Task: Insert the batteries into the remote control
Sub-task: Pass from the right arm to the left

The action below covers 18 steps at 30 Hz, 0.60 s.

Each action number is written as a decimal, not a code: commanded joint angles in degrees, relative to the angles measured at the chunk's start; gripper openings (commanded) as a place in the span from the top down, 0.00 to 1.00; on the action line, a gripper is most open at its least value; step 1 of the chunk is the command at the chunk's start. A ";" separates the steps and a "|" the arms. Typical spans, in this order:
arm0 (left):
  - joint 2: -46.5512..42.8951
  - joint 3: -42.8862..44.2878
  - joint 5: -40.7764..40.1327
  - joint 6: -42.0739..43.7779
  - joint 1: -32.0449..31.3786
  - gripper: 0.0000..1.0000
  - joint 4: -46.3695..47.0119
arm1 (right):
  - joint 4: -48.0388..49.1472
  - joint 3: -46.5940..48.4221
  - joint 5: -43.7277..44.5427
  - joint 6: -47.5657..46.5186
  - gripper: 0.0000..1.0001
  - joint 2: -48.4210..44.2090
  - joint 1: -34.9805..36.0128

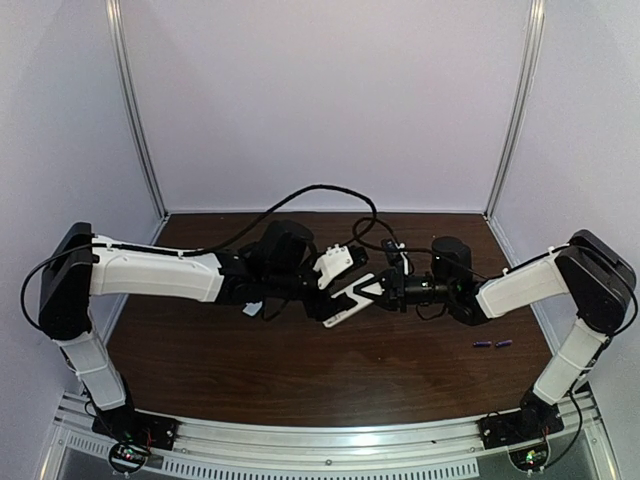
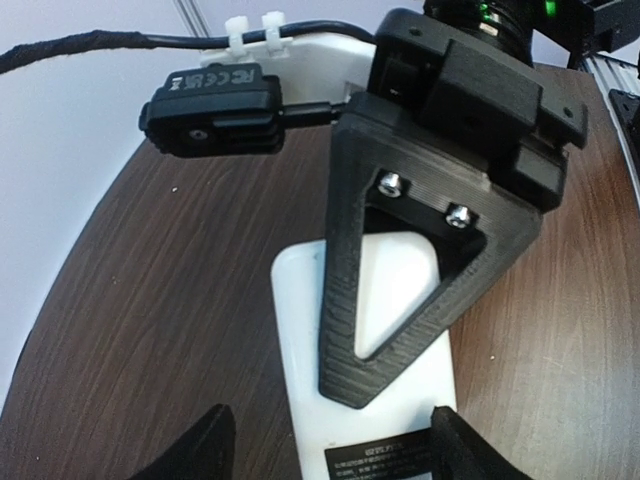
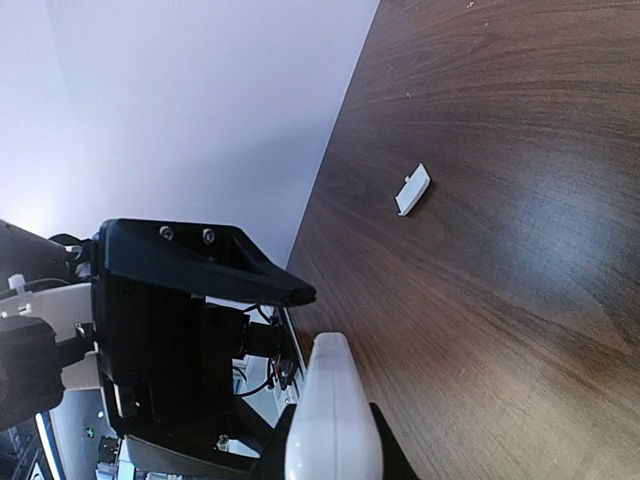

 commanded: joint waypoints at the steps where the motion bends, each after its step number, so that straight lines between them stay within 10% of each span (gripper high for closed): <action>1: 2.38 1.50 -0.08 0.29 -0.30 0.28 -3.52 | 3.36 1.44 -0.75 0.26 0.99 -0.47 0.48; 9: 3.41 2.26 2.25 -0.03 -0.73 0.29 -4.76 | 2.08 1.49 -0.02 -0.47 0.99 -1.02 0.42; 15: 3.65 2.59 -0.35 -0.59 -0.68 0.50 -5.45 | 1.29 1.66 -0.17 -0.75 0.97 -1.40 0.23; 18: 3.56 2.39 -0.71 -0.84 -0.75 0.61 -5.75 | 0.24 1.54 0.22 -1.17 0.81 -1.70 -0.39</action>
